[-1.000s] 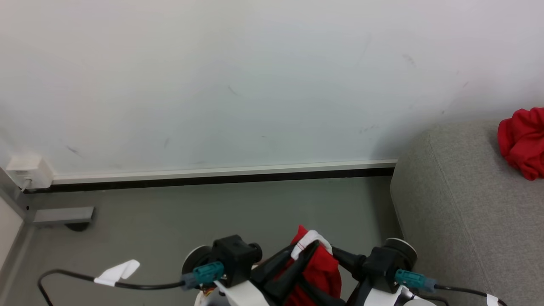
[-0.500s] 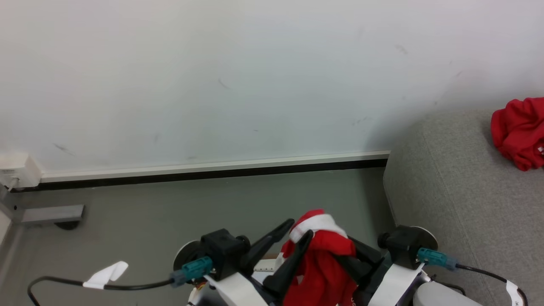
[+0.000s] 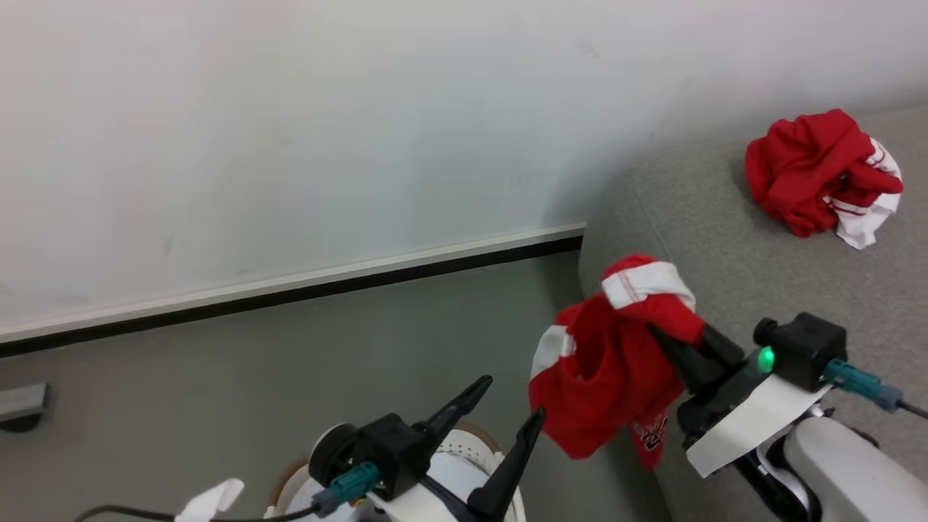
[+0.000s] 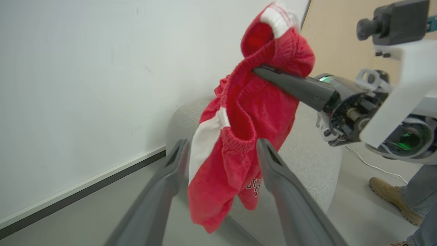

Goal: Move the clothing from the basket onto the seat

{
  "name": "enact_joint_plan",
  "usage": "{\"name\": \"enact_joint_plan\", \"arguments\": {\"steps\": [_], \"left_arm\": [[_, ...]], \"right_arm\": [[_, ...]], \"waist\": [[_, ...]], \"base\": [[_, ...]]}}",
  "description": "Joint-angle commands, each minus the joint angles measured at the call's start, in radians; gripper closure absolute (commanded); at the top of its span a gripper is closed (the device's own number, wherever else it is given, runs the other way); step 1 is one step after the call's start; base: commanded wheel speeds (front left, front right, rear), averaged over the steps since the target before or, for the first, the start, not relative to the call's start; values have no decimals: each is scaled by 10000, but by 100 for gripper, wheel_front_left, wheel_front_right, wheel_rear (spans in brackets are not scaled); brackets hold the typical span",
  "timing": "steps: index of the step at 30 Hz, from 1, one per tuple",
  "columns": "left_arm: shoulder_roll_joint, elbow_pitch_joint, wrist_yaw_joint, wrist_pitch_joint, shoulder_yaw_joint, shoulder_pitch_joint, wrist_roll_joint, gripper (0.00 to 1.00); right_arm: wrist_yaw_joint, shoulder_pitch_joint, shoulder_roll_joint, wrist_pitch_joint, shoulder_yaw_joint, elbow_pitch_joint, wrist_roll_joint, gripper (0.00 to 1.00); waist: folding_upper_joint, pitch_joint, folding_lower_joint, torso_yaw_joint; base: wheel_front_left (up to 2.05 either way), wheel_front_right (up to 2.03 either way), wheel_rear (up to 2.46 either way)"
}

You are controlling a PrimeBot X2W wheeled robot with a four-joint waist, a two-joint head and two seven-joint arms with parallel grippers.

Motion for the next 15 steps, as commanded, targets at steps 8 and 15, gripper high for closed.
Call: {"name": "enact_joint_plan", "arguments": {"steps": [8, 15], "left_arm": [[-510, 897, -212, -522, -312, -160, 237, 0], [-694, 1180, -325, -663, -391, -356, 304, 0]], "right_arm": [[-23, 569, -417, -83, -1797, -516, -431, 100], [-23, 998, -357, 45, -2926, -880, -717, 100]], "waist": [[0, 463, -1, -1135], [0, 736, -1, -1259]], "base": [[0, 0, 0], [0, 0, 0]]}}
